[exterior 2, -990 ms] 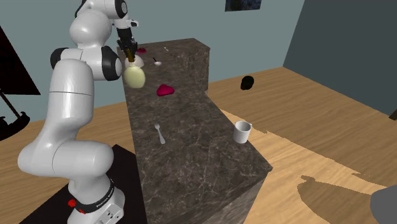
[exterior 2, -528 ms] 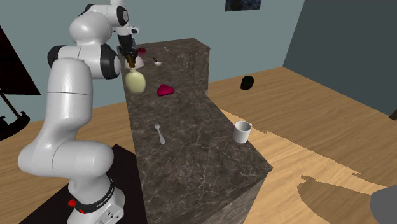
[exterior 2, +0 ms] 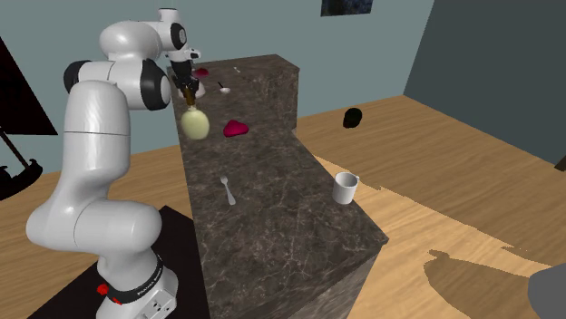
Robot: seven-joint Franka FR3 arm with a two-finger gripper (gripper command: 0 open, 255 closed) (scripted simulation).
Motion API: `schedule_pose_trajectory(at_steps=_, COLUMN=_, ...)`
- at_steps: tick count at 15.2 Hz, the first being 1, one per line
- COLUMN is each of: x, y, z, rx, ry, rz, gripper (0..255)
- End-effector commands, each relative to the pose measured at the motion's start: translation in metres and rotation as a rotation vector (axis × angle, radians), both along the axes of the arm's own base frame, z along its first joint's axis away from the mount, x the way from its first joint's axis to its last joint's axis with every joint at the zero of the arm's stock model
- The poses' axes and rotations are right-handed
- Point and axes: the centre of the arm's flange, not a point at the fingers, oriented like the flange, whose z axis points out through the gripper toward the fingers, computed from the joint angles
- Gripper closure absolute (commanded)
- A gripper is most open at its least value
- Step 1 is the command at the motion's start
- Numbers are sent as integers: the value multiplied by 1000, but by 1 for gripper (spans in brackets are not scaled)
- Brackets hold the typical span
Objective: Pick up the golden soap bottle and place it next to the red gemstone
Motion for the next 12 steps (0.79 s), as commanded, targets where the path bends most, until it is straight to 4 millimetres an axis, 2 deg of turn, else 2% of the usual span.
schedule_pose_trajectory(at_steps=1, x=-1, y=1, z=-10, rx=1, ry=-1, rz=0, gripper=255)
schedule_pose_trajectory(at_steps=5, x=-1, y=1, z=-33, rx=1, ry=-1, rz=0, gripper=255)
schedule_pose_trajectory(at_steps=12, x=-1, y=1, z=-33, rx=1, ry=-1, rz=0, gripper=255)
